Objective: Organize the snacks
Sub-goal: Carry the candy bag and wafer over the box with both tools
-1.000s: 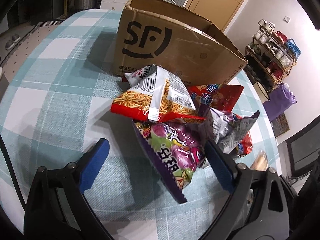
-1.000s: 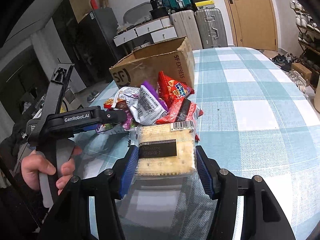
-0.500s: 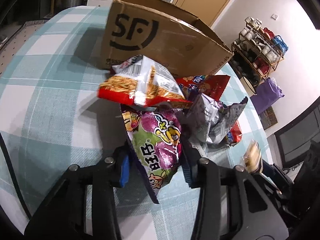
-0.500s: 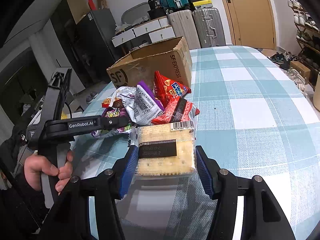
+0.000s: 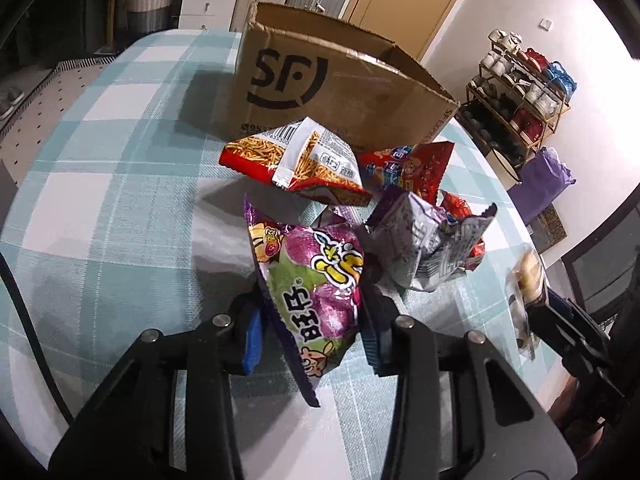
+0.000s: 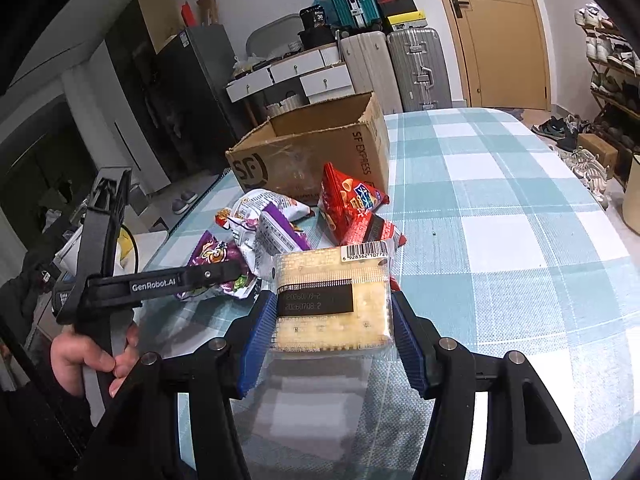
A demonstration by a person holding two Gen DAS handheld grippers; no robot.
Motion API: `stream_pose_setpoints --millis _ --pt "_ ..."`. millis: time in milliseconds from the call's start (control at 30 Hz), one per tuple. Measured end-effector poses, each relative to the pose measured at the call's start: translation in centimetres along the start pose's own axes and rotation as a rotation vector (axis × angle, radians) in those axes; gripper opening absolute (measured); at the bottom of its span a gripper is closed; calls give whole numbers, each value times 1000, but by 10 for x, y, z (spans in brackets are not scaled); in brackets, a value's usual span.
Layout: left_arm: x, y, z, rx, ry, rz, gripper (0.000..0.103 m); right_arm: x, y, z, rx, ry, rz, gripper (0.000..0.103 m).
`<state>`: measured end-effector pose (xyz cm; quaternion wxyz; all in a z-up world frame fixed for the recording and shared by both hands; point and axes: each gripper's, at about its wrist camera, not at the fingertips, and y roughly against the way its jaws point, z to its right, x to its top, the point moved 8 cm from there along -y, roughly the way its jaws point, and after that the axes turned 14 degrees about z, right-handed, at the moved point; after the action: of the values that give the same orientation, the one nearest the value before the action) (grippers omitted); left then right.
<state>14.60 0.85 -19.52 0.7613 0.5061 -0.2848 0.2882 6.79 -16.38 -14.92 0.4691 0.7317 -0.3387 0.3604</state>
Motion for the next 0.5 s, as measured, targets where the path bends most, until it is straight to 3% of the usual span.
stream_pose_setpoints --millis 500 --pt "19 48 -5 -21 10 68 36 21 17 -24 26 20 52 58"
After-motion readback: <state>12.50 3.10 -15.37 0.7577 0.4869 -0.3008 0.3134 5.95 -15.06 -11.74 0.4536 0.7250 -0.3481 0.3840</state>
